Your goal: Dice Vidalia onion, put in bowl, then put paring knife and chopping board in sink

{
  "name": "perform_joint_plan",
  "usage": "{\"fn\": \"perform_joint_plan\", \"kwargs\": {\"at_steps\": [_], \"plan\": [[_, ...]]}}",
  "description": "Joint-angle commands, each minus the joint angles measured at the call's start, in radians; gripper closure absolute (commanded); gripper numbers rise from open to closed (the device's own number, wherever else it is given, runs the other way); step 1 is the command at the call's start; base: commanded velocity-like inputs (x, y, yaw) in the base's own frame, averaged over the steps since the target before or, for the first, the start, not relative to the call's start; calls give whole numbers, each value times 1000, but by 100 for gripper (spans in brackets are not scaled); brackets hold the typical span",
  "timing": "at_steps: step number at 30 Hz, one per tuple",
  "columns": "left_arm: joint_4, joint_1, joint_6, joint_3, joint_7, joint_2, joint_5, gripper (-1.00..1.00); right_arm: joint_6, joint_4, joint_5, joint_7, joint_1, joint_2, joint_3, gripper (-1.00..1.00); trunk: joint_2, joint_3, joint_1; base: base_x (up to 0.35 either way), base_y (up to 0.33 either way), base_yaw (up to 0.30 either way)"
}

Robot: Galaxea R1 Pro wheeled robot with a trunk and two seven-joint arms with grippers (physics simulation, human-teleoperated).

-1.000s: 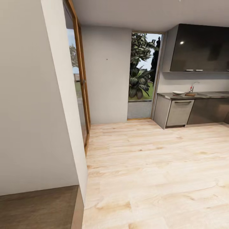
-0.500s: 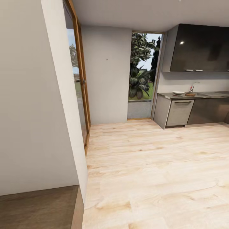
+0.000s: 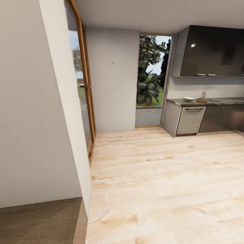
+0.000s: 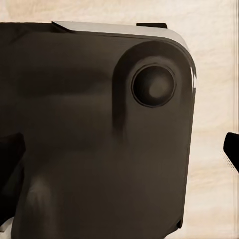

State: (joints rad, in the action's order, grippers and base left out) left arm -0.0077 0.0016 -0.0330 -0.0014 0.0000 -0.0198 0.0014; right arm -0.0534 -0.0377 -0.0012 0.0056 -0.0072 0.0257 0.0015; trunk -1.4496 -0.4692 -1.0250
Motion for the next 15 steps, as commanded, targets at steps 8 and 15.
{"fn": "perform_joint_plan", "kwargs": {"at_steps": [8,15], "plan": [[0,0,-14,-1,0,1,-2,-100,-3,1,0,4,-1,0,0,-100,0,-1,0,0,-301,0],[-1,0,-14,-1,0,0,-3,-100,-3,1,0,5,-1,0,0,-100,0,-1,0,2,-317,0]]}}
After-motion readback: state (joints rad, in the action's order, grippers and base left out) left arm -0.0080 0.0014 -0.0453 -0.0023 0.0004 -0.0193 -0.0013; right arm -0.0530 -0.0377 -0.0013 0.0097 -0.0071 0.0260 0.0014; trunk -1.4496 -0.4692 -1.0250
